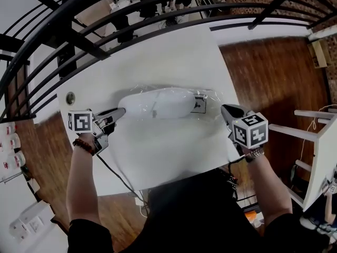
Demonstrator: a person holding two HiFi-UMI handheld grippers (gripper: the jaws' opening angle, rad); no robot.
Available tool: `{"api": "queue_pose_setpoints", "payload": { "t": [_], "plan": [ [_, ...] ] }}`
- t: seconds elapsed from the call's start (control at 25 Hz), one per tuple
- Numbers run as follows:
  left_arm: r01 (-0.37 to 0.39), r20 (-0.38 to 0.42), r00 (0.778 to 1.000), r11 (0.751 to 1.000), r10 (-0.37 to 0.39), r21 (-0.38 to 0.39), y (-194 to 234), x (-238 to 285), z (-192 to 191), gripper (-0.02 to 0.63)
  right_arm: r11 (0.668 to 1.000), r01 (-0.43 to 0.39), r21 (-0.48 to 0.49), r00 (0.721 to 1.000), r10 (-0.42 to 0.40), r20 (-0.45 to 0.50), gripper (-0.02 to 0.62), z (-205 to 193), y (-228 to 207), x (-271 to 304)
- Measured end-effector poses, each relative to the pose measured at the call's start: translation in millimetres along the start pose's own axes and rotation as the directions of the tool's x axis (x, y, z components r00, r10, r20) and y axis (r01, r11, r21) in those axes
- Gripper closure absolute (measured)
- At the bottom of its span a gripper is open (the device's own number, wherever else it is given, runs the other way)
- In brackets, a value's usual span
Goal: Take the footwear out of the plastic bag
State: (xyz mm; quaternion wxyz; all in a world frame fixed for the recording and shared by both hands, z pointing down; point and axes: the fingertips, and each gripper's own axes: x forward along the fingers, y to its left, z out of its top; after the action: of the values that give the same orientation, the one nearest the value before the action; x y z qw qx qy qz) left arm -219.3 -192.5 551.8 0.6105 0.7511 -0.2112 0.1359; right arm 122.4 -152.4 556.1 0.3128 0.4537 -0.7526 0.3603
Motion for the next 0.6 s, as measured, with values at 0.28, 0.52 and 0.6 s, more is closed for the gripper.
{"api": "queue_pose_setpoints", "payload": {
  "t": [0.28, 0.52, 0.6],
  "plan": [
    [0.001, 0.04, 0.999, 1.0, 0.0, -0.011, -3, -7, -5, 0.526, 1.0, 0.026, 0.012, 1.0, -0.026, -0.001, 0.603, -7, -13, -12],
    [-0.009, 0.075, 0.997, 1.0, 0.009, 0.001, 0, -19, -22, 0.526, 0.998, 0.049, 0.026, 0.999, -0.049, 0.004, 0.603, -22, -16, -27],
    [0.005, 0.093, 0.996, 1.0, -0.003, -0.016, -3, -21, -28, 0.526, 0.998, 0.057, 0.031, 0.998, -0.057, 0.007, 0.603, -25, -19, -32]
  ]
}}
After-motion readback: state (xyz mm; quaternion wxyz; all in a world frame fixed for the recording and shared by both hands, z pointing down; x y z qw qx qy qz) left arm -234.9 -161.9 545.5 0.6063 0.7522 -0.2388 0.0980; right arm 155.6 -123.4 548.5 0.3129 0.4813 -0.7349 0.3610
